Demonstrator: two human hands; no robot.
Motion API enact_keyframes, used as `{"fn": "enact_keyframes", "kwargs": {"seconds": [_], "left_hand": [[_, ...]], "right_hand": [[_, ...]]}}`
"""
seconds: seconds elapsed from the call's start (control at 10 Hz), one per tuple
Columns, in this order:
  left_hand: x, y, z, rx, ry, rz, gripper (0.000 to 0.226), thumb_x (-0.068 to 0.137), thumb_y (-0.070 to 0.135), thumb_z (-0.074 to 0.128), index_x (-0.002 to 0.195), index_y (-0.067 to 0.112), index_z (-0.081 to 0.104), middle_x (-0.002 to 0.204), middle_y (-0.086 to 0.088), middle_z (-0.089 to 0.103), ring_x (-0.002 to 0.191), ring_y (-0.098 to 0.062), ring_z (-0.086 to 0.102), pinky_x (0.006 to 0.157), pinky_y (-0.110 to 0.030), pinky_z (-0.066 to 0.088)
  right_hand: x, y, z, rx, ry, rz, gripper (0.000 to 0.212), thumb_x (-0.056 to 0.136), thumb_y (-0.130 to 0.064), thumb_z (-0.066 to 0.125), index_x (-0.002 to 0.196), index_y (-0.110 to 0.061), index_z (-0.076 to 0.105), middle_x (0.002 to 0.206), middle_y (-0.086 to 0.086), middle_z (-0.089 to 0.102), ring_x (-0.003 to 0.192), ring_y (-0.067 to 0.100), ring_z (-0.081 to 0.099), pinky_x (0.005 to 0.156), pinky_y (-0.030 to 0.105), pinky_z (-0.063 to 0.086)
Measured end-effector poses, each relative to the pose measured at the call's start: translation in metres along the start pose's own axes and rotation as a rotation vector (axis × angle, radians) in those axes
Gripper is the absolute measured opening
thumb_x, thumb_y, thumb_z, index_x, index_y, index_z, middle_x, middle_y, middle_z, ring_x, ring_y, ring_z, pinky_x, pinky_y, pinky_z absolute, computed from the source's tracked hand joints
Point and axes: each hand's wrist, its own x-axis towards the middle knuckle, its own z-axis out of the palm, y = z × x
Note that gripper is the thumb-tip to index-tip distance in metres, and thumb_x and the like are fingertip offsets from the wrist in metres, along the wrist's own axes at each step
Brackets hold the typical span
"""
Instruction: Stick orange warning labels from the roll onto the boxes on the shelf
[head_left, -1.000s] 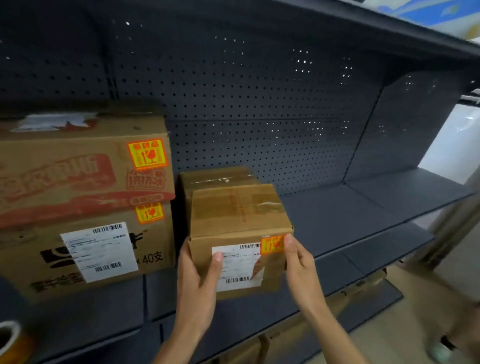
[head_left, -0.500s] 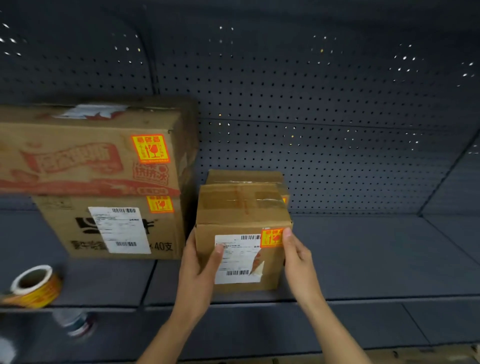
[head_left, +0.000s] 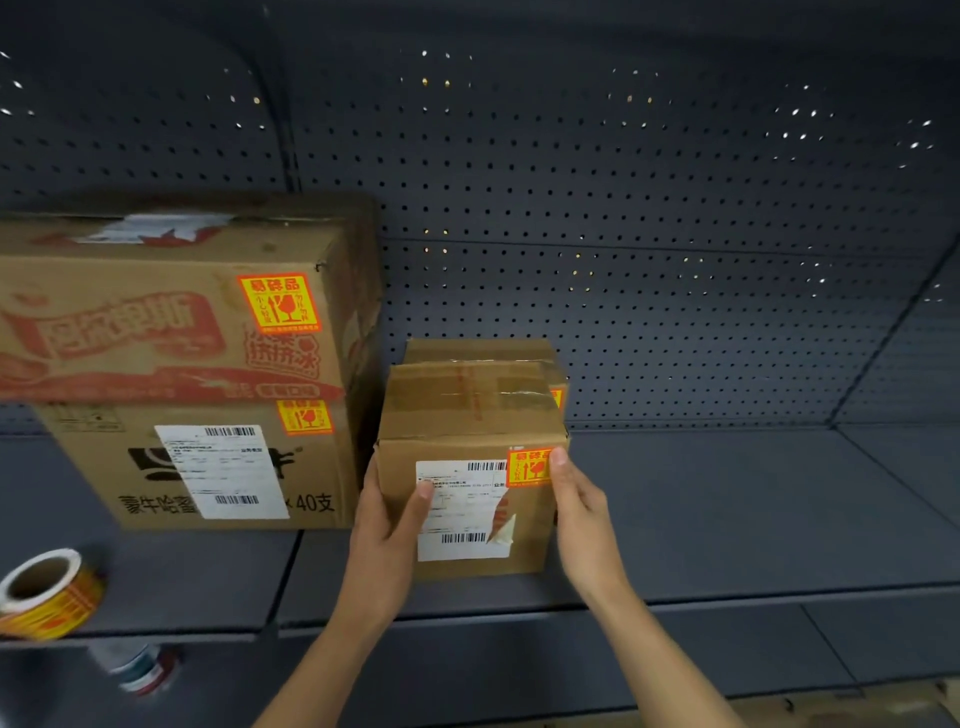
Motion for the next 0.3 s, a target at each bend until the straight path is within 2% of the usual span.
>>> {"fn": "enact_keyframes", "kwargs": {"seconds": [0.2, 0.3], "left_hand": [[-0.0018, 0.0036, -0.0023, 0.080, 0.003, 0.026, 0.060, 0.092, 0.041, 0.060, 0.148, 0.034, 0.040, 0.132, 0.018, 0.061, 0.113, 0.014, 0.057, 0.083, -0.004, 0.048], [-0.0016, 0.0007, -0.0072, 0.128, 0.079, 0.085, 0.067, 0.088, 0.052, 0.065, 0.147, 0.036, 0.039, 0.136, 0.017, 0.059, 0.122, 0.002, 0.056, 0.100, -0.026, 0.051]], "right_hand": [[0.0007, 0.0012, -0.0042, -0.104, 0.005, -0.040, 0.046, 0.099, -0.055, 0.040, 0.126, -0.030, 0.067, 0.118, -0.018, 0.072, 0.118, 0.000, 0.061, 0.111, 0.036, 0.043], [-0.0035, -0.0028, -0.0070, -0.109, 0.049, -0.102, 0.036, 0.100, -0.046, 0.045, 0.124, -0.031, 0.067, 0.113, -0.020, 0.073, 0.112, -0.003, 0.063, 0.103, 0.027, 0.047]]}}
